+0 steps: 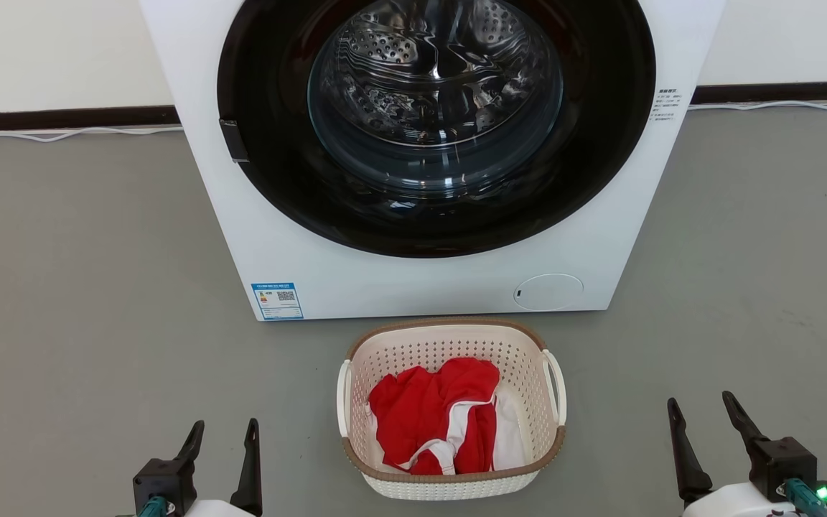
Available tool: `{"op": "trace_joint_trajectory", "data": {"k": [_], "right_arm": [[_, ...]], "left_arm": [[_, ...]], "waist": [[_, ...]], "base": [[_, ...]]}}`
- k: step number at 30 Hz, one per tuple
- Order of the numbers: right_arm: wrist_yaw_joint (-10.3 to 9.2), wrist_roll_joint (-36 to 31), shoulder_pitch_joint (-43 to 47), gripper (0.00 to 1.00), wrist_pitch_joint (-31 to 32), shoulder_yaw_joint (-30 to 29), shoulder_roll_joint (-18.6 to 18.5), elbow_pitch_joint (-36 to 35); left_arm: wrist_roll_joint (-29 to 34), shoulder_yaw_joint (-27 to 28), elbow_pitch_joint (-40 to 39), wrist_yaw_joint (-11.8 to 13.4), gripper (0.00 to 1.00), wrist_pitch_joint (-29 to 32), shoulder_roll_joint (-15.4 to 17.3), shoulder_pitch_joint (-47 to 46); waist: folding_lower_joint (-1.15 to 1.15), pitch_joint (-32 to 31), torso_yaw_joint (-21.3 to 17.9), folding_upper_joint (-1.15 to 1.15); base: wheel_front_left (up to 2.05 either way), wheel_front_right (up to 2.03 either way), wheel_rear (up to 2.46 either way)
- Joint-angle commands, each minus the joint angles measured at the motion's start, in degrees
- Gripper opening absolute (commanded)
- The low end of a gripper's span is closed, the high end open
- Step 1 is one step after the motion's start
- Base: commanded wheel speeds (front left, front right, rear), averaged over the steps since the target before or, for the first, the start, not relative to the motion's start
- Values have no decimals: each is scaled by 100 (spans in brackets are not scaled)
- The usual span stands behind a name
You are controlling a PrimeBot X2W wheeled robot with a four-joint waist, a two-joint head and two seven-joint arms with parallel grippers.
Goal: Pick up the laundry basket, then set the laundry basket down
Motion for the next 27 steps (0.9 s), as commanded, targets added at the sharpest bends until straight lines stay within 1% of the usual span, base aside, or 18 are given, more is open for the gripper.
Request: {"op": "trace_joint_trajectory", "data": {"k": [1,17,27], "right_arm": [[35,13,-109,100,-79,109,-71,-83],[35,-1,-133,100,-79,99,-49,-77],[35,-11,-454,100,-79,36,-14,93]], "left_arm": [[-24,182,-109,-53,100,-60,44,-139],[6,193,-31,-95,100,-60,36,-199],[8,95,179,-175,100,-60,34,-550]], "waist": [[0,-2,-3,0],[0,99,9,0],[0,570,74,0]], "base": [[0,0,0],[0,0,0],[0,0,0]]}}
